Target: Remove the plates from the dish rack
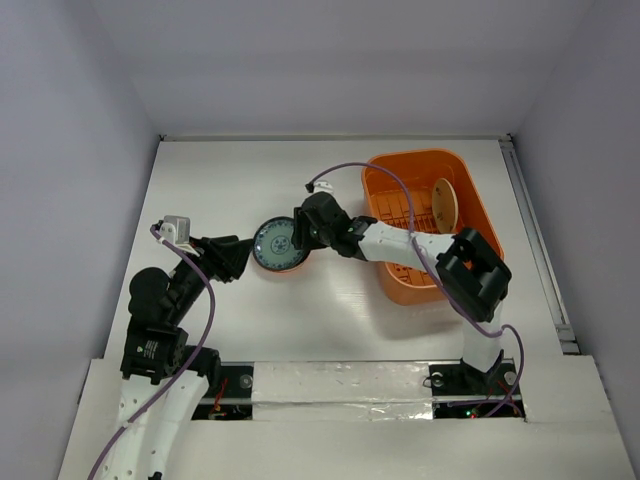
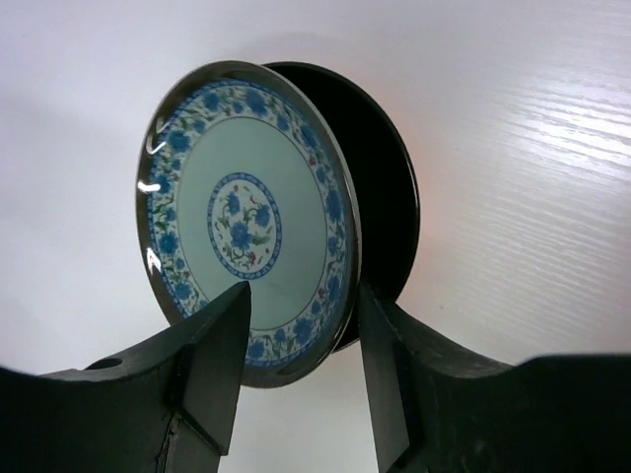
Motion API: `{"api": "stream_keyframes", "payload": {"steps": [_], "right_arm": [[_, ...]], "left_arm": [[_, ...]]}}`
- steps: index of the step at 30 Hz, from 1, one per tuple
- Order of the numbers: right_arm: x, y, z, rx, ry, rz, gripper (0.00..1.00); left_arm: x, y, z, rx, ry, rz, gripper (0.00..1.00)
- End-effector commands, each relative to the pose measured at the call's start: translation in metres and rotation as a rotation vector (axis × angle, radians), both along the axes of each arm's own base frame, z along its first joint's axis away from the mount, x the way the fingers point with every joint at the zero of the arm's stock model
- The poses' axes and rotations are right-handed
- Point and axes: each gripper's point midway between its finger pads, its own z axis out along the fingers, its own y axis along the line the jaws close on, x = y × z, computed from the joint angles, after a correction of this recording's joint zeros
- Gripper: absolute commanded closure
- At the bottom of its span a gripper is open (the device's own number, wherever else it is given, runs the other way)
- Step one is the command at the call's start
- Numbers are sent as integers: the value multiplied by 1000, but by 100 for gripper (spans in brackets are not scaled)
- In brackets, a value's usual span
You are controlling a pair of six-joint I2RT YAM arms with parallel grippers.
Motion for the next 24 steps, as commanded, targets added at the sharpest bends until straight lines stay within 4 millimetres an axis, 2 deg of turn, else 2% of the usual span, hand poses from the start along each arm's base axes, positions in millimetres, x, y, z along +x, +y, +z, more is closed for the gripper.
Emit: {"api": "stream_keyframes", "payload": {"steps": [1, 9, 10, 11, 12, 13, 14, 16, 17, 18, 19, 20, 21, 22, 23, 24], "right_arm": [[10, -3, 53, 51, -100, -31, 46], [15, -48, 78, -64, -192, -145, 48], [14, -54, 81, -75, -200, -158, 50], [15, -64, 95, -80, -234, -192, 60], [15, -74, 100, -94, -251, -218, 71], [17, -90, 107, -137, -286, -272, 83], [14, -103, 129, -123, -321, -305, 99], [16, -133, 143, -150, -354, -375, 100], [21, -157, 152, -178, -377, -429, 100], [17, -176, 173, -154, -406, -463, 100], [17, -193, 172, -172, -408, -488, 100], [22, -221, 176, -199, -415, -545, 100], [22, -237, 178, -205, -418, -574, 100], [18, -255, 188, -197, -431, -603, 100], [17, -270, 180, -231, -420, -613, 98], [18, -293, 179, -256, -415, -666, 96]], "left_arm": [[3, -1, 6, -9, -30, -5, 55], [2, -1, 6, -9, -30, -5, 55], [2, -1, 6, -9, -31, -2, 55], [3, -1, 6, -9, -30, -2, 55], [3, -1, 6, -9, -28, -4, 55], [2, 0, 6, -8, -30, -2, 55], [3, -1, 6, -7, -29, -2, 55], [2, -1, 6, -9, -30, -2, 55], [2, -1, 6, -8, -30, -4, 55], [2, -1, 7, -9, -33, -4, 55], [2, -1, 7, -8, -35, -4, 55], [1, -1, 7, -8, -35, -4, 55], [1, -1, 8, -9, -39, -5, 55], [0, -1, 9, -10, -42, -5, 55], [0, 0, 9, -11, -42, -4, 55], [0, 0, 9, -11, -43, -4, 55]]}}
